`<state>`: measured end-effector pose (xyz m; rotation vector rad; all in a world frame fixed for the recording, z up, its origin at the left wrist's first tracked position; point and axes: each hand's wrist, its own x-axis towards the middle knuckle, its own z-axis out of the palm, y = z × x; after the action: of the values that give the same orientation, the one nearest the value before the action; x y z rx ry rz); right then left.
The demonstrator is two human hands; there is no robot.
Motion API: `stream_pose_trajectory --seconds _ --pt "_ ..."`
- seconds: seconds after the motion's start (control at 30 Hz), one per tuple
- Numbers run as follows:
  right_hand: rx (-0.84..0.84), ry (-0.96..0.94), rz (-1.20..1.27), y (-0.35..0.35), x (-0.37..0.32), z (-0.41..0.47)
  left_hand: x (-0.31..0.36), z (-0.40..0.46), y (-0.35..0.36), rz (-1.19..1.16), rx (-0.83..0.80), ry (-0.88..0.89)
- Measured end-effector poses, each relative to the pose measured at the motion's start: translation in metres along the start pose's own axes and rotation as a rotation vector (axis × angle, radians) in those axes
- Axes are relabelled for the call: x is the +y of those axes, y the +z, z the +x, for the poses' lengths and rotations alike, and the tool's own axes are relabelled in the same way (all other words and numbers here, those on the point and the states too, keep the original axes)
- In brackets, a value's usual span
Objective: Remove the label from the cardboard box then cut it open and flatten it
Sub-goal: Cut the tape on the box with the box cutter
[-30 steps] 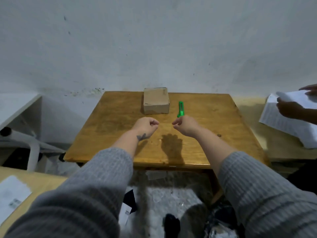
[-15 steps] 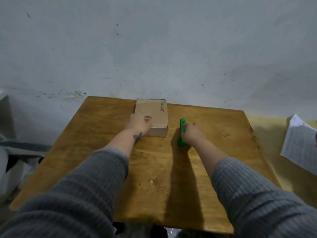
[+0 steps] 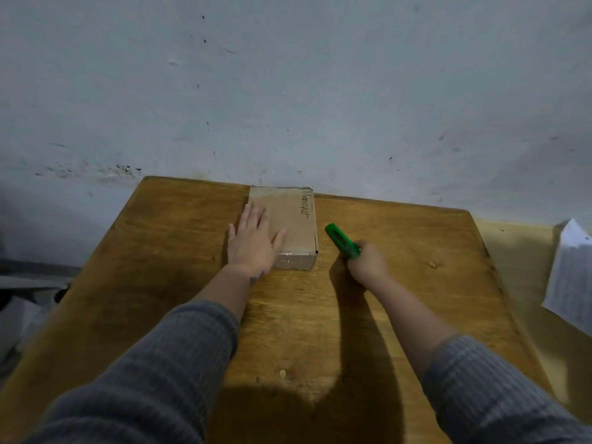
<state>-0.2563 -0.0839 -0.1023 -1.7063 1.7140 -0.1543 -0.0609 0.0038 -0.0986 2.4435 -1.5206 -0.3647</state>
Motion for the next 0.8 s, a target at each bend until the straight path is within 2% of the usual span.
stream_pose_trajectory --seconds 0.13,0.2,0.3,0.4,0.63,0.8 --pt "-0.144 -0.021 0.232 -0.028 -0.008 0.007 0.002 -0.005 -0.002 0.042 -0.063 0.044" --pt "-0.232 -0.161 0.247 -0.033 -0.027 -0.007 -0.010 -0.024 -0.010 0.075 -0.025 0.036" --pt "-0.269 -0.270 0.250 -0.038 -0.045 -0.009 -0.010 -0.029 -0.005 0.108 -0.063 0.052" --pt "-0.233 -0.373 0.269 -0.037 -0.056 -0.016 -0.005 -0.031 -0.006 0.119 -0.067 0.034" --pt "-0.050 -0.539 -0.006 -0.028 -0.068 -0.002 0.006 -0.015 -0.015 0.024 -0.038 -0.052" --pt "0.045 -0.636 -0.098 -0.025 -0.086 0.014 0.006 0.004 -0.011 0.029 -0.035 -0.073"
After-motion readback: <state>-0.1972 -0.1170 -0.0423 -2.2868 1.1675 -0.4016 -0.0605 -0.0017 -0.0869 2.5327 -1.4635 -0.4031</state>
